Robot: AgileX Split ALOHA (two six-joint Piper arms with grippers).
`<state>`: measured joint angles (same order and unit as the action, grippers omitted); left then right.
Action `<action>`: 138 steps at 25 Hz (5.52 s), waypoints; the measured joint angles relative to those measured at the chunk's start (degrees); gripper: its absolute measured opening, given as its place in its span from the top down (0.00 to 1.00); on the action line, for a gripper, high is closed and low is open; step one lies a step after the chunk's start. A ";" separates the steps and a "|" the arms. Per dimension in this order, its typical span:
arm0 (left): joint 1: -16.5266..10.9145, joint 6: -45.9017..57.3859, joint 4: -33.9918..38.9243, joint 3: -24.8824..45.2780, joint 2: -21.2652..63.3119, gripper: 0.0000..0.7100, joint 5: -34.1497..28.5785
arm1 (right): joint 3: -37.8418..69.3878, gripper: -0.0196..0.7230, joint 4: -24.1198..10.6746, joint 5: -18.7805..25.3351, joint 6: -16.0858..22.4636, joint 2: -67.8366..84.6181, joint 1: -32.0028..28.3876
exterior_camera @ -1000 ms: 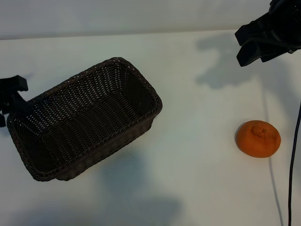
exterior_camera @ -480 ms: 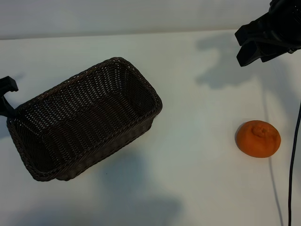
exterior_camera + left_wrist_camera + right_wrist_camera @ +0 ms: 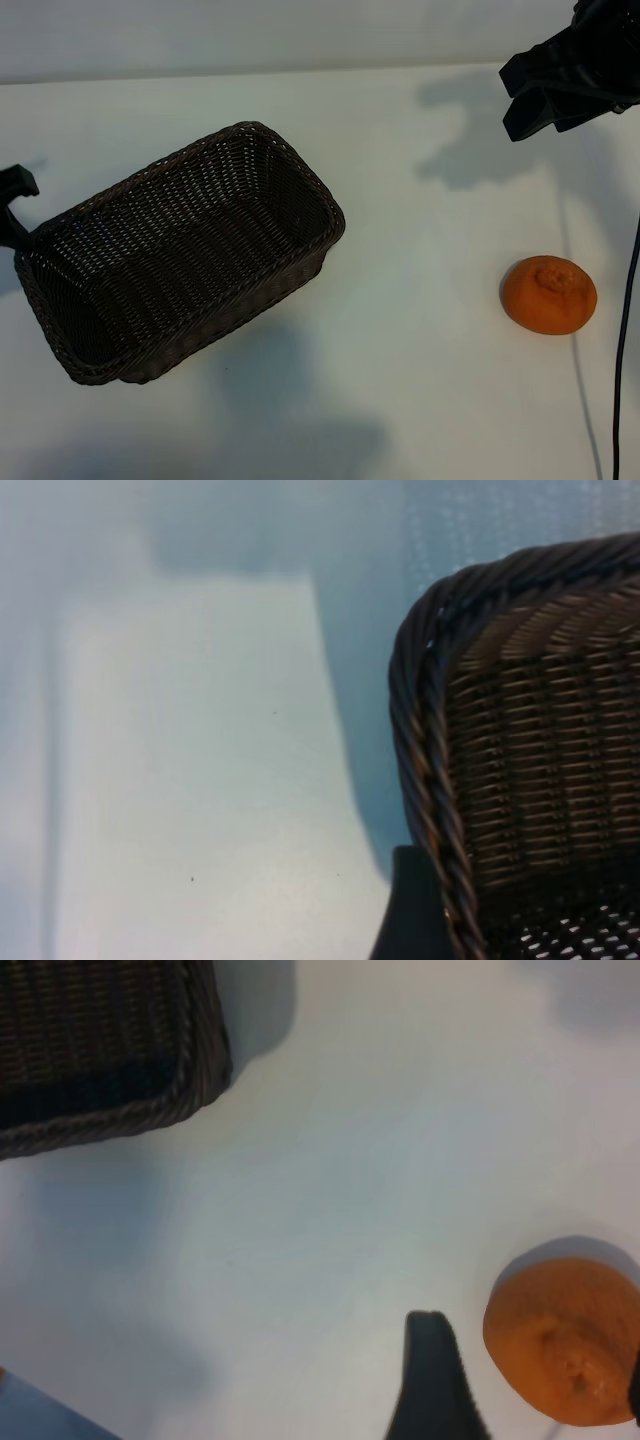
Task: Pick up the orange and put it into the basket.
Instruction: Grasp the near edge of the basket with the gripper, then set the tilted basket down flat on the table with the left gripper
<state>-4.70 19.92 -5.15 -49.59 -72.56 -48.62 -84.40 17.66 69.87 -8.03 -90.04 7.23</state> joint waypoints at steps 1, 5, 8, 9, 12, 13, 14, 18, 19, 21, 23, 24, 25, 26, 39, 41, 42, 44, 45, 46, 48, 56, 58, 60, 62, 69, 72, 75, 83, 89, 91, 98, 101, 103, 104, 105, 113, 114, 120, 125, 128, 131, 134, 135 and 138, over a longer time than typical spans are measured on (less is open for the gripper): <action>0.00 0.05 0.00 0.83 0.00 0.20 0.80 | 0.00 0.36 0.00 0.00 0.00 0.00 0.00; 0.00 0.71 0.00 4.70 -0.05 0.20 4.00 | 0.00 0.36 0.00 0.00 0.00 0.00 0.00; 0.00 0.87 0.00 7.39 -0.05 0.20 6.73 | 0.00 0.36 0.00 0.00 0.00 0.00 0.00; 0.00 0.91 0.00 8.15 -0.05 0.20 7.41 | 0.00 0.36 0.00 0.00 0.00 0.00 0.00; 0.00 0.83 0.00 9.66 -0.05 0.20 8.76 | 0.00 0.36 0.00 0.00 0.00 0.00 0.00; 0.00 0.83 0.00 10.04 -0.05 0.20 9.45 | 0.00 0.36 0.00 0.00 0.00 0.00 0.00; 0.00 0.88 0.00 10.28 -0.05 0.20 10.20 | 0.00 0.36 0.00 0.00 0.00 0.00 0.00; 0.00 1.27 0.00 11.68 -0.14 0.20 13.43 | 0.00 0.36 0.00 0.00 0.00 0.00 0.00; 0.00 1.32 0.00 12.17 -0.31 0.20 13.99 | 0.00 0.36 0.00 0.00 0.00 0.00 0.00; 0.00 1.38 0.00 12.89 -1.51 0.20 15.28 | 0.00 0.36 0.02 0.00 0.00 0.00 0.00; 0.00 1.44 -0.39 13.20 -3.36 0.20 17.17 | 0.00 0.36 0.02 0.00 0.00 0.00 0.00; 0.00 1.44 -0.80 13.20 -4.54 0.20 18.07 | 0.00 0.36 0.02 0.00 0.00 0.00 0.00; 0.00 1.38 -1.31 13.20 -5.76 0.20 18.90 | 0.00 0.36 0.02 0.00 0.00 0.00 0.00; 0.00 1.34 -1.97 13.20 -6.83 0.20 19.67 | 0.00 0.36 0.02 0.00 0.00 0.00 0.00; 0.00 -4.02 -6.94 13.20 -15.78 0.33 23.36 | 0.00 0.36 0.02 0.00 0.00 0.00 0.00; 0.00 -4.21 -7.01 13.20 -15.78 0.58 23.36 | 0.00 0.36 0.02 0.00 0.00 0.00 0.00; 0.00 -4.11 -7.46 13.20 -15.78 0.74 23.51 | 0.00 0.36 0.02 0.00 0.00 0.00 0.00; -0.07 -4.21 -8.19 13.14 -15.78 0.77 24.01 | 0.00 0.36 0.02 0.00 0.00 0.00 0.00; -0.07 -4.21 -8.31 13.14 -15.78 0.77 23.71 | 0.00 0.36 0.02 0.00 0.00 0.00 0.00; -0.07 -4.21 -8.31 13.14 -15.78 0.77 23.71 | 0.00 0.36 0.02 0.00 0.00 0.00 0.00; -0.07 -4.21 -8.31 13.14 -15.78 0.77 23.53 | 0.00 0.36 0.02 0.00 0.00 0.00 0.00; -0.07 -4.33 -8.10 8.60 -14.29 0.78 16.57 | 0.00 0.36 0.02 0.00 0.00 0.00 0.00; -0.07 -4.65 -7.16 6.09 -12.68 0.78 13.27 | 0.00 0.36 0.02 0.00 0.00 0.00 0.00; -0.07 -5.75 -6.11 2.99 -10.86 0.78 9.16 | 0.00 0.36 0.02 0.00 0.00 0.00 0.00; -0.07 -7.22 -5.96 -1.22 -9.68 0.78 5.19 | 0.00 0.36 0.02 0.00 0.00 0.00 0.00; -0.07 -10.33 -5.96 -11.76 -9.23 0.78 -5.02 | 0.00 0.36 0.02 0.00 0.00 0.00 0.00; -0.07 -10.48 -5.96 -12.43 -9.19 0.78 -5.73 | 0.00 0.36 0.02 0.00 0.00 0.00 0.00; -0.07 -12.87 -6.13 -12.43 -9.19 0.78 -6.66 | 0.00 0.36 0.02 0.00 0.00 0.00 0.00; -0.11 -29.73 -17.16 -12.48 -11.15 0.78 -8.30 | 0.00 0.36 0.02 0.00 0.00 0.00 0.00; -0.11 -33.30 -21.01 -14.77 -15.10 0.78 -8.70 | 0.00 0.36 0.97 0.00 0.05 0.00 0.00; -0.11 -33.30 -21.49 -16.10 -16.23 0.78 -8.86 | 0.00 0.36 1.21 0.00 0.05 0.00 0.00; 2.43 -30.95 -22.46 -19.92 -20.97 0.78 -8.42 | 0.00 0.36 1.21 0.00 0.05 0.00 0.00; 4.95 -29.81 -22.51 -20.15 -23.49 0.78 -6.20 | 0.00 0.36 1.21 0.00 0.05 0.00 0.00; 6.40 -28.73 -22.51 -20.15 -25.39 0.79 -3.95 | 0.00 0.36 1.21 0.00 0.00 0.00 0.00; 7.01 -28.02 -22.56 -20.15 -26.33 0.79 -2.97 | 0.00 0.36 1.21 0.00 0.00 0.00 0.00; 7.42 -27.44 -22.56 -20.15 -27.16 0.79 -1.77 | 0.00 0.36 1.21 0.00 0.00 0.00 0.00; 10.64 -25.88 -22.80 -20.33 -34.51 0.79 4.02 | 0.00 0.36 1.22 0.00 0.00 0.00 0.00; 10.93 -25.80 -22.87 -20.33 -35.20 0.79 4.51 | 0.00 0.36 1.22 0.00 0.06 0.00 0.00; 11.50 -24.47 -23.00 -20.33 -36.80 0.79 8.80 | 0.00 0.36 1.27 0.00 0.06 0.00 0.00; 12.14 -24.47 -23.00 -20.33 -37.28 0.79 9.99 | 0.00 0.36 1.27 0.00 0.01 0.00 0.00; 12.18 -24.47 -23.12 -20.33 -37.28 0.79 10.31 | 0.00 0.36 1.27 0.00 0.01 0.00 0.00; 12.18 -24.47 -23.07 -20.33 -37.28 0.79 10.36 | 0.00 0.36 1.27 0.00 0.01 0.00 0.00; 12.18 -24.47 -22.99 -20.33 -37.28 0.79 10.36 | 0.00 0.36 1.27 0.00 0.01 0.00 0.00; 12.18 -24.47 -22.99 -20.33 -37.28 0.79 10.36 | 0.00 0.36 1.27 0.00 0.01 0.00 0.00; 12.18 -24.47 -22.99 -20.33 -37.28 0.79 10.68 | 0.00 0.36 1.27 0.00 0.01 0.00 0.00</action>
<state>7.47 -4.55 -28.14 -69.93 -109.84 -37.95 -84.40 18.93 69.87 -8.02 -90.04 7.23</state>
